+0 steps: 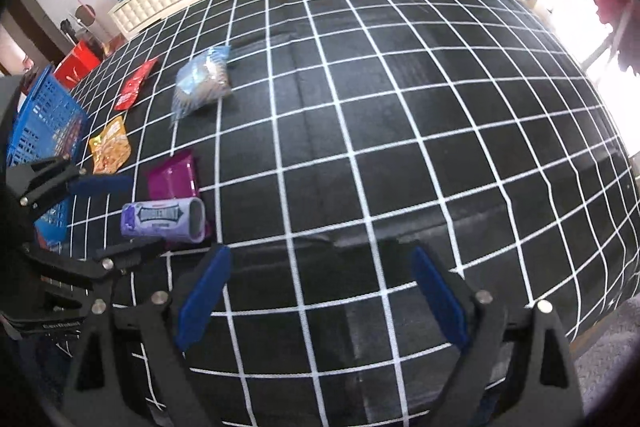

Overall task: Organize snacks
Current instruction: 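Grasp the purple Doublemint gum tube with the left gripper and lift it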

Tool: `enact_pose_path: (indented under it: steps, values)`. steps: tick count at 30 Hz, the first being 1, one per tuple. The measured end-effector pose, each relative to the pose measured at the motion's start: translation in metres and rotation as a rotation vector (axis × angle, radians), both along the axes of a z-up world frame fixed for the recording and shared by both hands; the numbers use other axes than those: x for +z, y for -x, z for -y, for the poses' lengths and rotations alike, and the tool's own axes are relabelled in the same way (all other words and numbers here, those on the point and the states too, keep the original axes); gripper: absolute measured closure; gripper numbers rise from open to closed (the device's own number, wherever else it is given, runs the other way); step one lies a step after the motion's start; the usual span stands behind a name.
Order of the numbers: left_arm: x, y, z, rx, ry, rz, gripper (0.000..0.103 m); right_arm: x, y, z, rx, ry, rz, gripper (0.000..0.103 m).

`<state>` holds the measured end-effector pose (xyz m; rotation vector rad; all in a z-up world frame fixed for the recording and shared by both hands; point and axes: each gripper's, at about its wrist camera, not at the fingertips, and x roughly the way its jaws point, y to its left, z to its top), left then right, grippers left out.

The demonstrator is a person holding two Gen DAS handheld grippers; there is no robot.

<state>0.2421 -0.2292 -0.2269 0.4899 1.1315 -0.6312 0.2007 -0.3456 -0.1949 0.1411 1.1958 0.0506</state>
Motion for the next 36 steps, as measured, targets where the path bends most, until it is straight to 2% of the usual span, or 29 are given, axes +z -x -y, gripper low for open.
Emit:
enact_pose_path:
  steps: [3, 4, 7, 8, 17, 26, 30, 36]
  values:
    - [-0.008, -0.001, 0.004, -0.023, -0.012, -0.031, 0.045, -0.002, 0.0, 0.003, -0.008, -0.002, -0.003, 0.009]
    - [-0.009, -0.002, 0.004, -0.025, -0.002, -0.049, 0.053, -0.002, 0.0, 0.004, -0.008, -0.003, -0.004, 0.009]
    - [-0.007, 0.001, 0.007, -0.018, 0.008, -0.05, 0.065, -0.004, 0.0, 0.003, -0.007, 0.002, -0.012, 0.009]
    - [-0.005, 0.002, 0.007, -0.022, 0.005, -0.044, 0.067, -0.004, 0.0, 0.003, -0.008, -0.001, -0.013, 0.009]
    - [-0.012, 0.025, 0.009, -0.009, 0.011, -0.063, 0.072, 0.001, 0.001, -0.003, 0.005, -0.007, -0.004, 0.009]
    - [0.004, 0.028, -0.031, 0.138, 0.111, -0.036, 0.073, 0.007, -0.006, -0.02, 0.052, -0.004, 0.006, 0.009]
    - [0.01, 0.028, -0.054, 0.22, 0.125, -0.009, 0.074, 0.004, -0.015, -0.039, 0.107, -0.007, -0.003, 0.009]
    - [0.003, 0.029, -0.088, 0.33, 0.129, -0.007, 0.074, -0.005, -0.024, -0.071, 0.206, 0.0, -0.018, 0.009]
